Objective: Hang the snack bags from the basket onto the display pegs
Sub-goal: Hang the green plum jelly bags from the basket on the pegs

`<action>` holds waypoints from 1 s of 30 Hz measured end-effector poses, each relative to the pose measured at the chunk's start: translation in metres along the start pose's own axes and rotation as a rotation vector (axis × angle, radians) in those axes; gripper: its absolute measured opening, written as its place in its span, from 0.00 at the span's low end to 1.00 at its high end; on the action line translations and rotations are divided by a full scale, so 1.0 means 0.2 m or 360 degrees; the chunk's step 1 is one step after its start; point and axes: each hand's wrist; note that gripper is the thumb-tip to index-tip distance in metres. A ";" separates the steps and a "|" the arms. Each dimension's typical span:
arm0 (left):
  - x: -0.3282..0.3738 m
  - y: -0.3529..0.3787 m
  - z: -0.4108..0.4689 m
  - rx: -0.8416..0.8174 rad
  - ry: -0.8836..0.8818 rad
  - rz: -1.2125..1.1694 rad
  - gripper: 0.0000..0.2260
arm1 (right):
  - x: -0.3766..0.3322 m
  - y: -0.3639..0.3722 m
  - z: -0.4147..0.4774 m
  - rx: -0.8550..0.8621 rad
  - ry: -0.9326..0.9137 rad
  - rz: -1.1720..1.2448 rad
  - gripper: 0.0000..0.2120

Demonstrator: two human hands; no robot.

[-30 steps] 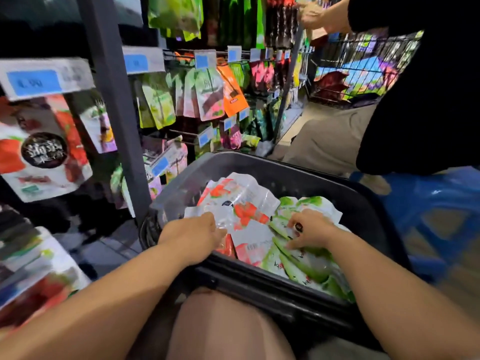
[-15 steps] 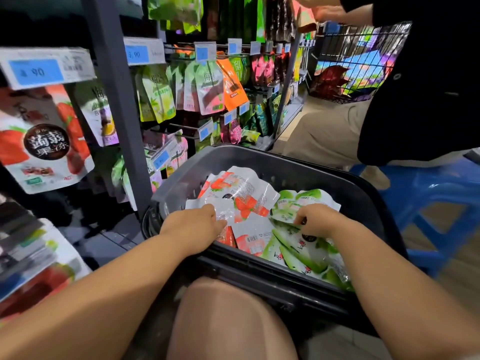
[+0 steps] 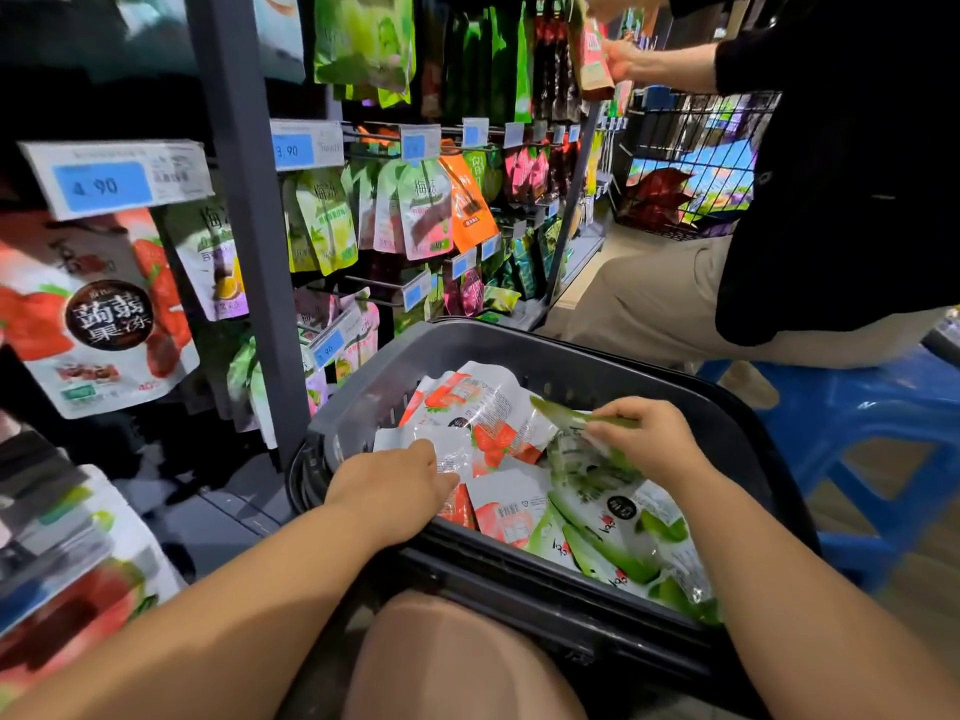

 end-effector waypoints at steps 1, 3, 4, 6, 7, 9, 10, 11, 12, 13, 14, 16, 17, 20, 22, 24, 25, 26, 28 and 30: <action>0.00 0.00 0.01 0.0000 -0.0018 -0.0057 0.14 | -0.02 -0.01 -0.01 0.0079 -0.0044 0.0131 0.07; -0.02 0.01 0.03 0.0013 -0.0066 -0.0176 0.15 | -0.08 -0.03 -0.03 0.0202 -0.0123 0.0428 0.06; -0.02 0.02 0.04 0.0018 -0.0069 -0.0189 0.16 | -0.10 -0.04 -0.05 0.0252 -0.0158 0.0522 0.06; -0.02 0.03 0.04 0.0027 -0.0073 -0.0190 0.16 | -0.11 -0.06 -0.06 0.0304 -0.0219 0.0622 0.06; -0.02 0.03 0.04 0.0033 -0.0074 -0.0191 0.17 | -0.11 -0.06 -0.06 0.0318 -0.0228 0.0692 0.06; -0.02 0.03 0.03 0.0052 -0.0074 -0.0189 0.17 | -0.12 -0.06 -0.05 0.0343 -0.0218 0.0866 0.06; -0.02 0.02 0.03 0.0058 -0.0073 -0.0191 0.17 | -0.12 -0.06 -0.04 0.0345 -0.0204 0.0907 0.06; -0.02 0.02 0.03 0.0058 -0.0070 -0.0195 0.17 | -0.12 -0.05 -0.04 0.0333 -0.0198 0.0908 0.06; -0.02 0.02 0.02 0.0060 -0.0065 -0.0202 0.16 | -0.12 -0.03 -0.03 0.0326 -0.0192 0.0892 0.06; -0.02 0.02 0.02 0.0060 -0.0059 -0.0206 0.16 | -0.12 -0.02 -0.02 0.0336 -0.0191 0.0890 0.06; -0.02 0.02 0.02 0.0063 -0.0053 -0.0207 0.16 | -0.12 -0.01 -0.02 0.0366 -0.0199 0.0904 0.07; -0.02 0.02 0.02 0.0070 -0.0045 -0.0205 0.16 | -0.12 0.01 0.00 0.0470 -0.0199 0.0941 0.09; -0.02 0.02 0.02 0.0080 -0.0040 -0.0206 0.16 | -0.12 0.01 0.00 0.0523 -0.0179 0.0895 0.12; -0.02 0.02 0.03 0.0089 -0.0031 -0.0207 0.17 | -0.08 0.07 0.01 0.0604 -0.0018 0.0744 0.33; -0.02 0.02 0.03 0.0095 -0.0026 -0.0206 0.17 | -0.04 0.12 0.02 0.0480 0.0064 0.1005 0.41; -0.02 0.03 0.04 0.0102 -0.0014 -0.0212 0.16 | 0.01 0.17 0.04 0.0277 0.0155 0.1195 0.36; -0.03 0.03 0.04 0.0110 -0.0009 -0.0216 0.16 | 0.03 0.19 0.05 0.0164 0.0205 0.1188 0.30; -0.03 0.04 0.04 0.0119 -0.0005 -0.0222 0.17 | 0.05 0.21 0.05 0.0073 0.0264 0.1123 0.23; -0.03 0.04 0.04 0.0136 -0.0001 -0.0239 0.17 | 0.08 0.24 0.07 -0.0027 0.0347 0.1018 0.15; -0.03 0.04 0.05 0.0123 -0.0006 -0.0270 0.18 | 0.09 0.23 0.09 -0.0015 0.0355 0.1048 0.13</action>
Point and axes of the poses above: each hand's wrist, its own z-axis towards the middle knuckle, its own y-axis out of the palm, x = y × z, and after that the axes turned 9 degrees about -x, right-handed
